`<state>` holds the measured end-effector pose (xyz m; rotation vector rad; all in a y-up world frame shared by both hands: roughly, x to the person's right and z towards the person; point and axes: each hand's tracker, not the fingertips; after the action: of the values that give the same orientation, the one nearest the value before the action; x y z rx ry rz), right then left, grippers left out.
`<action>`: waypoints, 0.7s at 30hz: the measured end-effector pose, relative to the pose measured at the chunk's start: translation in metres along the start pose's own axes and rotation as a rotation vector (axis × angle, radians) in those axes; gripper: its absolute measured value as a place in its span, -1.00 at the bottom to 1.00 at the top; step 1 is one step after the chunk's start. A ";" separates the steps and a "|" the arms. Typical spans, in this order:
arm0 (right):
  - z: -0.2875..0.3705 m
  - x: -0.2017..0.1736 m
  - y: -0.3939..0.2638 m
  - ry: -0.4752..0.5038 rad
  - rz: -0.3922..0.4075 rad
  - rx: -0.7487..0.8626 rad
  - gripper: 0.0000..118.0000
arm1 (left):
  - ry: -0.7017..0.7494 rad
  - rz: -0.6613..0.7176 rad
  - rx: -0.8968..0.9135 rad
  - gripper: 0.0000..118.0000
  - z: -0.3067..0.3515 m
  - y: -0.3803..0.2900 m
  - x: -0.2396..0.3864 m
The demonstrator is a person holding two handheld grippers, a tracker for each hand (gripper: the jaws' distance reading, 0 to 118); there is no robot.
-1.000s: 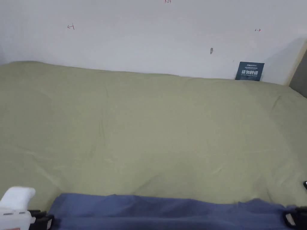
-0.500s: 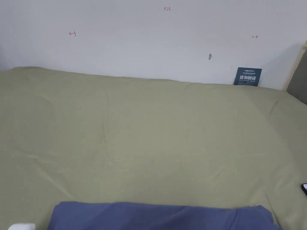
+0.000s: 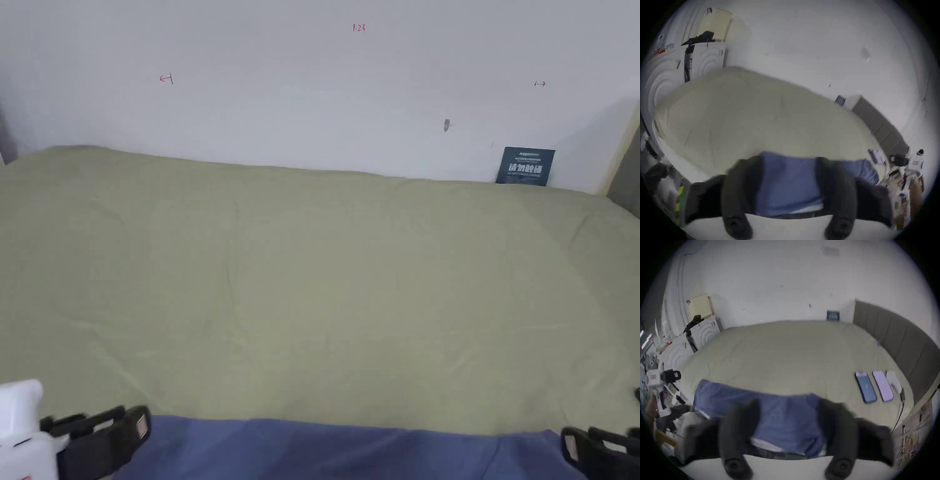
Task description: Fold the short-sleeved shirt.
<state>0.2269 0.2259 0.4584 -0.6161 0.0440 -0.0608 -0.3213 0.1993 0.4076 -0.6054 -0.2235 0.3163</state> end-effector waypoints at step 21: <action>-0.011 -0.033 -0.017 0.063 -0.040 -0.011 -1.00 | -0.184 0.243 -0.358 0.89 -0.078 -0.024 -0.121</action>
<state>0.1922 0.2080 0.4603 -0.6264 0.0927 -0.1189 -0.4053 0.0972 0.3460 -0.9623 -0.3890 0.5747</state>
